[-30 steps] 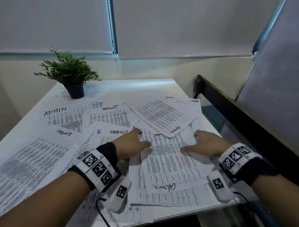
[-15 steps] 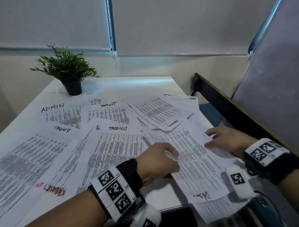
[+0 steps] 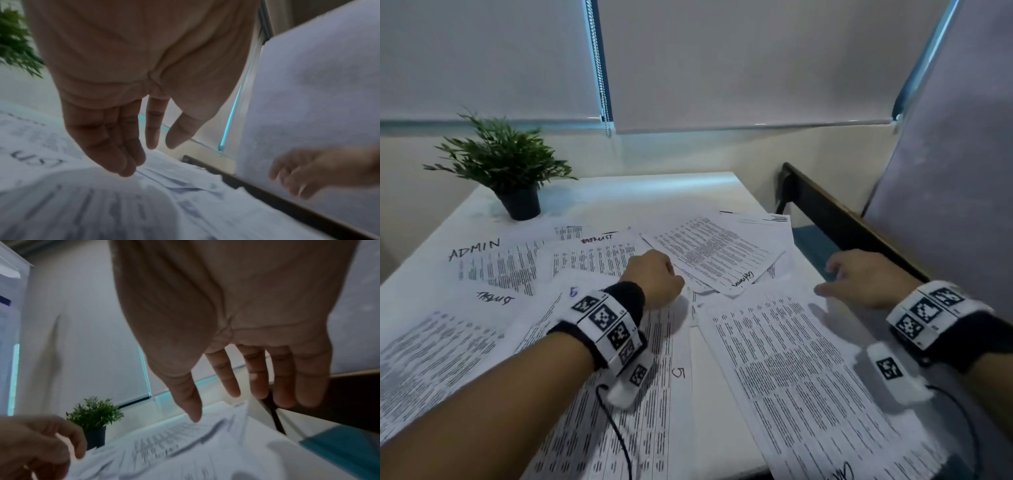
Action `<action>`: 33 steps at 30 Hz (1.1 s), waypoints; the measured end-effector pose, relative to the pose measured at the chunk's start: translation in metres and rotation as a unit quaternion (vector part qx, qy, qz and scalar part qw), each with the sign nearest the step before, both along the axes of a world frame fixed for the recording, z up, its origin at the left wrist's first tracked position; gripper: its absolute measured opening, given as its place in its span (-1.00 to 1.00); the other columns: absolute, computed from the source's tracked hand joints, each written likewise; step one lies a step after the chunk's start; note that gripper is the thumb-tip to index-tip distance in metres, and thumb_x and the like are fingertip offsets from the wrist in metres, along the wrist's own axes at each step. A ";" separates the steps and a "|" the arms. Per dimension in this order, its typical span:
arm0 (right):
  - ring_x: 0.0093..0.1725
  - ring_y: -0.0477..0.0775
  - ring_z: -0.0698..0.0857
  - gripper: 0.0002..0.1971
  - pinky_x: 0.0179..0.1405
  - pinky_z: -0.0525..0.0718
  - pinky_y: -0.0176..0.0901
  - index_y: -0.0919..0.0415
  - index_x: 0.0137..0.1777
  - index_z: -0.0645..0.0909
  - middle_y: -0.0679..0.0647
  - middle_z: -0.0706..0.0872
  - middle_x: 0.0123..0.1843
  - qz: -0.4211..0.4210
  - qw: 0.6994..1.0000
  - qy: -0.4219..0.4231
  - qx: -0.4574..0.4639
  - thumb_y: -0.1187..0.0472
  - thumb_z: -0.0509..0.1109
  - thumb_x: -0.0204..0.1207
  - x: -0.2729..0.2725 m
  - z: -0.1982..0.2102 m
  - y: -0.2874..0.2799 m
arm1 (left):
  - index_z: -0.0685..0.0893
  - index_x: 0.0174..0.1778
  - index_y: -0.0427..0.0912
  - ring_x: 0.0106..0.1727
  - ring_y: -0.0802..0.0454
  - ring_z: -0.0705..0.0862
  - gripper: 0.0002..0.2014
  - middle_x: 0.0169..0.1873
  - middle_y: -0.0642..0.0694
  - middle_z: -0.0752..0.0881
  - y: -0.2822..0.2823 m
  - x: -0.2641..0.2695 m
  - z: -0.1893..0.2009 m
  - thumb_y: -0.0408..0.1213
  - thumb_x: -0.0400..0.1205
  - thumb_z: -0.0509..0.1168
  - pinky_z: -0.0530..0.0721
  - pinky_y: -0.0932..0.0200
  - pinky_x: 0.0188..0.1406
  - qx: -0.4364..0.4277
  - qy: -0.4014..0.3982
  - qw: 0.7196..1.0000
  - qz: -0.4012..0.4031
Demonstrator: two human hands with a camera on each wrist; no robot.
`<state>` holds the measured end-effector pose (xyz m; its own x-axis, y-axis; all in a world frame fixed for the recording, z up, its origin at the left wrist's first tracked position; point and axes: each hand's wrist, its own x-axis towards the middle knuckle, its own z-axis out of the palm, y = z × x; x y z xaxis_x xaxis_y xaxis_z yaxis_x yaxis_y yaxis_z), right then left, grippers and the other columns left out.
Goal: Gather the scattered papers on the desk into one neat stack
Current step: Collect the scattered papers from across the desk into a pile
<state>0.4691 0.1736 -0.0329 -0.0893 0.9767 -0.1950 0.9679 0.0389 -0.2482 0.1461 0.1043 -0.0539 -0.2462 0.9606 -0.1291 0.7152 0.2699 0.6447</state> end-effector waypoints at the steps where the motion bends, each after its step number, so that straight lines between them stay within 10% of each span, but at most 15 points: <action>1: 0.16 0.07 0.65 -0.53 0.14 0.59 -0.07 0.07 0.23 0.68 0.00 0.65 0.17 0.024 1.000 -0.015 -0.003 -0.20 0.58 0.47 -0.013 0.010 0.010 | 0.76 0.03 -0.34 -0.12 -0.13 0.71 -0.80 -0.02 -0.17 0.76 0.010 -0.003 -0.001 -0.27 0.68 0.33 0.67 0.09 -0.13 -0.004 0.023 1.000 0.003; 6: 0.30 0.18 0.74 -0.37 0.36 0.67 0.05 0.25 0.27 0.78 0.12 0.77 0.26 0.118 0.990 -0.081 -0.008 -0.32 0.42 0.56 -0.089 0.026 0.066 | 0.64 0.29 -0.31 0.04 -0.21 0.71 -0.68 0.24 -0.32 0.69 0.050 -0.004 -0.004 -0.15 0.83 0.15 0.69 0.01 0.02 -0.016 0.133 0.991 0.002; 15: -0.19 0.12 0.74 -0.25 0.04 0.78 0.00 0.11 -0.25 0.62 0.02 0.76 -0.22 0.132 0.980 -0.140 -0.042 -0.64 0.33 0.06 -0.120 -0.033 0.143 | 0.47 0.58 -0.06 0.29 -0.37 0.57 -0.31 0.33 -0.28 0.61 0.098 0.010 -0.025 0.15 0.53 0.04 0.46 -0.22 0.29 -0.146 0.149 0.978 0.022; 18: -0.36 0.07 0.62 -0.25 -0.18 0.67 -0.07 0.06 -0.36 0.49 -0.03 0.65 -0.37 0.138 0.982 -0.120 -0.044 -0.67 0.40 -0.03 -0.126 -0.033 0.139 | 0.33 0.64 -0.11 0.54 -0.46 0.40 -0.36 0.49 -0.41 0.49 0.107 0.014 -0.028 0.20 0.72 0.12 0.50 -0.33 0.43 -0.133 0.113 0.983 0.063; 22: -0.35 0.13 0.71 -0.28 -0.29 0.65 -0.14 0.19 -0.29 0.63 0.05 0.74 -0.36 0.097 0.992 -0.057 -0.049 -0.49 0.66 0.02 -0.127 -0.033 0.138 | 0.28 0.71 -0.06 0.52 -0.45 0.48 -0.33 0.59 -0.40 0.39 0.113 0.010 -0.025 0.02 0.68 0.29 0.61 -0.30 0.45 -0.091 0.027 0.991 0.099; 27: 0.14 0.20 0.83 -0.30 0.21 0.81 -0.04 0.37 0.41 0.73 0.21 0.85 0.26 0.036 0.998 0.000 -0.053 -0.09 0.66 0.38 -0.118 -0.032 0.140 | 0.49 0.57 -0.14 0.06 -0.14 0.64 -0.49 0.54 -0.31 0.43 0.109 0.003 -0.016 -0.43 0.66 0.34 0.61 0.23 -0.31 -0.048 -0.057 0.993 0.089; 30: 0.01 0.13 0.67 -0.52 -0.29 0.61 -0.26 0.34 0.41 0.72 0.13 0.73 0.08 0.002 0.994 0.095 -0.047 0.13 0.57 0.53 -0.115 -0.018 0.135 | 0.46 0.59 -0.10 0.23 -0.28 0.63 -0.47 0.54 -0.31 0.32 0.101 0.002 -0.014 -0.38 0.67 0.35 0.76 0.03 0.07 -0.056 -0.048 0.993 0.091; 33: -0.22 0.07 0.78 -0.73 -0.32 0.74 -0.20 0.32 0.18 0.75 0.13 0.83 -0.06 -0.023 0.981 0.187 -0.036 0.22 0.46 0.54 -0.113 0.003 0.122 | 0.40 0.63 -0.06 0.36 -0.42 0.61 -0.42 0.56 -0.35 0.28 0.094 -0.002 -0.012 -0.21 0.66 0.35 0.73 -0.24 0.35 -0.057 -0.039 0.994 0.082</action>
<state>0.3564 0.2953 -0.0300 -0.1244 0.9660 -0.2265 0.8088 -0.0335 -0.5871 0.1442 0.1981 -0.0655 -0.3841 0.8859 -0.2601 0.6047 0.4542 0.6542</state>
